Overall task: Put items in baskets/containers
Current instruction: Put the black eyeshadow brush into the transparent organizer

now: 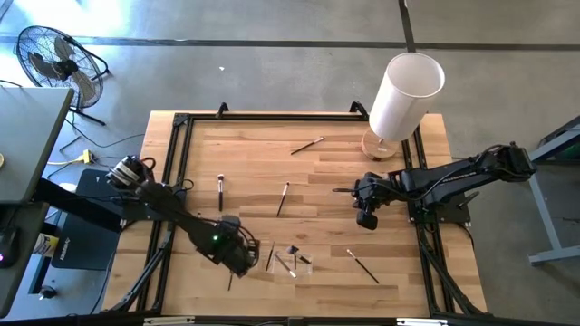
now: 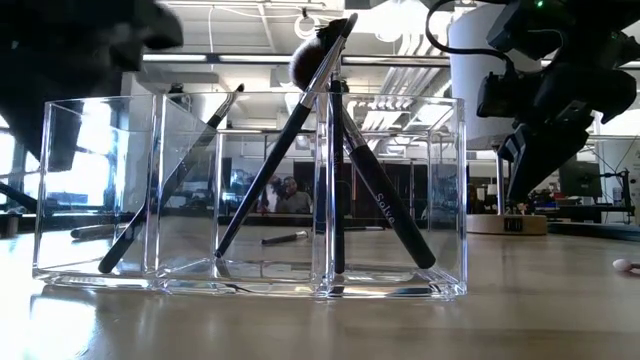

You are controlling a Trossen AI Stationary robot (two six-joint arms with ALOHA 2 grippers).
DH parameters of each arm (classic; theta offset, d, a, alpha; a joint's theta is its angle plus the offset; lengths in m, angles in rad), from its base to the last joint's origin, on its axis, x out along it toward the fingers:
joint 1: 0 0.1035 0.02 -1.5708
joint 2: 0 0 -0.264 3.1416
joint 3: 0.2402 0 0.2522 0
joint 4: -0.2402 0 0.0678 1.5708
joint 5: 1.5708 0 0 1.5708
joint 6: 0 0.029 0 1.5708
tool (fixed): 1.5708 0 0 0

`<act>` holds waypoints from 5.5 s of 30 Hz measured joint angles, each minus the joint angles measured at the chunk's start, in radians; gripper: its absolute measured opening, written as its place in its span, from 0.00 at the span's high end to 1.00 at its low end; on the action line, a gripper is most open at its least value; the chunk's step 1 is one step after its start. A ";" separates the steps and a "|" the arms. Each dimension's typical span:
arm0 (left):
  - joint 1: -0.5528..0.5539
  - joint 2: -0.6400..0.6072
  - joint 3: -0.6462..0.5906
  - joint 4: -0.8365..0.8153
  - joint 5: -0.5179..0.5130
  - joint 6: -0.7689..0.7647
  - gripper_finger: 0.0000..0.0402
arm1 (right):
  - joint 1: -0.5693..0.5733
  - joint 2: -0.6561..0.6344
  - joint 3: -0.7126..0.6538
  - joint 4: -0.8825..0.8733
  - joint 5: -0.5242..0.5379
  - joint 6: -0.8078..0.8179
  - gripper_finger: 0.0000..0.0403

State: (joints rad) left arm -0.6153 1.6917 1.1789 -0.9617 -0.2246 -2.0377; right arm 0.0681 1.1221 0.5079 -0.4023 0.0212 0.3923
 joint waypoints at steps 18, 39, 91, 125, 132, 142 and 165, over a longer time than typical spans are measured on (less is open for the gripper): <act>-0.026 -0.002 0.330 -0.204 -0.418 0.195 1.00 | 0.000 0.000 0.000 0.006 0.001 0.014 1.00; 0.025 0.129 0.398 0.454 -0.663 1.204 1.00 | 0.000 0.000 0.001 0.021 -0.011 0.026 1.00; 0.142 -0.061 0.139 0.141 -0.272 1.034 0.99 | 0.001 0.018 0.001 0.435 0.004 0.132 1.00; 0.505 -0.801 -0.618 0.548 0.193 1.649 1.00 | -0.228 1.128 1.314 -0.403 -0.002 0.639 0.75; 0.504 -0.801 -0.618 0.501 0.194 1.653 1.00 | -0.267 1.166 1.297 -0.431 -0.084 0.717 0.69; 0.504 -0.800 -0.618 0.488 0.197 1.696 1.00 | -0.274 1.165 1.276 -0.428 -0.099 0.721 0.86; 0.504 -0.800 -0.618 0.497 0.197 1.614 1.00 | -0.144 1.022 1.274 -0.364 0.160 0.254 1.00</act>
State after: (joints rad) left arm -0.1114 0.8917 0.5613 -0.4648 -0.0280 -0.4238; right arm -0.0761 2.1443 1.7821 -0.7666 0.1813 0.6460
